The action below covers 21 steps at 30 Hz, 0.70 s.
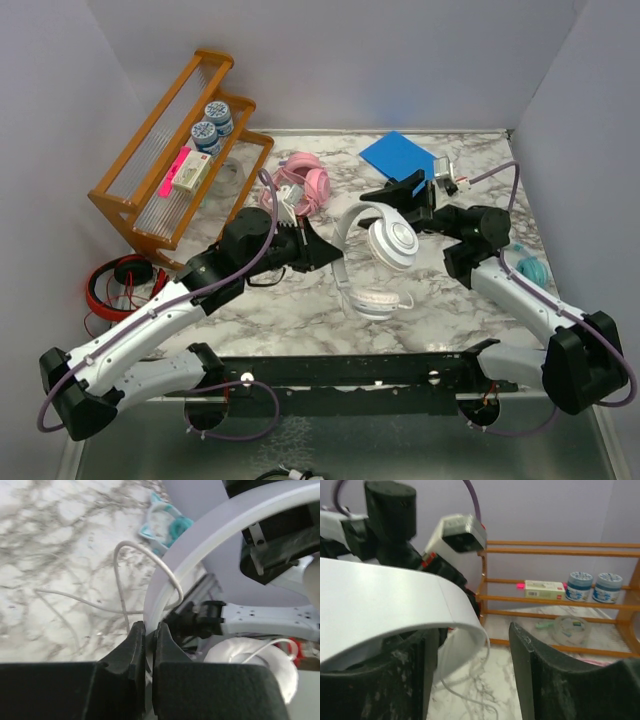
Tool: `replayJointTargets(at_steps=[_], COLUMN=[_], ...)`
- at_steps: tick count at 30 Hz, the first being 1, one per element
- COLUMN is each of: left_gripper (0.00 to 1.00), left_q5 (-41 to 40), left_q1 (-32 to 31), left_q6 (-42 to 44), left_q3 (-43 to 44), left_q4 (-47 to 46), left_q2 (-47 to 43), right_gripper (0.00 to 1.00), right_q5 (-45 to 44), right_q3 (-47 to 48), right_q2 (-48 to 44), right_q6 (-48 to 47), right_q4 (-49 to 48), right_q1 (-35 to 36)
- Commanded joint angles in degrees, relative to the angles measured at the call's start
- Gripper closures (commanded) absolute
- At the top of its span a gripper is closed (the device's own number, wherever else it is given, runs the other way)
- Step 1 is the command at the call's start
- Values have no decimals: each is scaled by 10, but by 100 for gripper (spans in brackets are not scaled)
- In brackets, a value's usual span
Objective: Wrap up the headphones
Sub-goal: Wrap the headphones cable around the headphones.
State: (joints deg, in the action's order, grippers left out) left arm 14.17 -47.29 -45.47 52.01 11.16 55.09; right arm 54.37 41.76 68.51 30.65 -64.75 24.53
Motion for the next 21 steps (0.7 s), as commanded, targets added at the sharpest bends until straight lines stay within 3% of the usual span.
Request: replayJointTargets(at_steps=[1, 5, 8, 13, 17, 21], left_gripper=[100, 100, 100, 100, 100, 100], left_q5=[-164, -237, -238, -200, -221, -228], left_q1=[4, 4, 4, 4, 4, 4], left_q6=[131, 184, 204, 236, 263, 284], left_q3=[115, 185, 221, 259, 283, 299], left_q4=[207, 288, 315, 339, 407, 445], left_q2=[-2, 3, 11, 27, 69, 93], right_gripper=[30, 14, 7, 6, 7, 7], right_q5=[-20, -40, -54, -107, -191, -346], right_q3=[-28, -63, -85, -89, -72, -55], right_q2=[-27, -35, -36, -28, -43, -58], right_q6=[-46, -62, -74, -104, -136, -168], right_q4=[60, 95, 117, 183, 278, 376], right_q1=[-1, -1, -1, -1, -1, -2])
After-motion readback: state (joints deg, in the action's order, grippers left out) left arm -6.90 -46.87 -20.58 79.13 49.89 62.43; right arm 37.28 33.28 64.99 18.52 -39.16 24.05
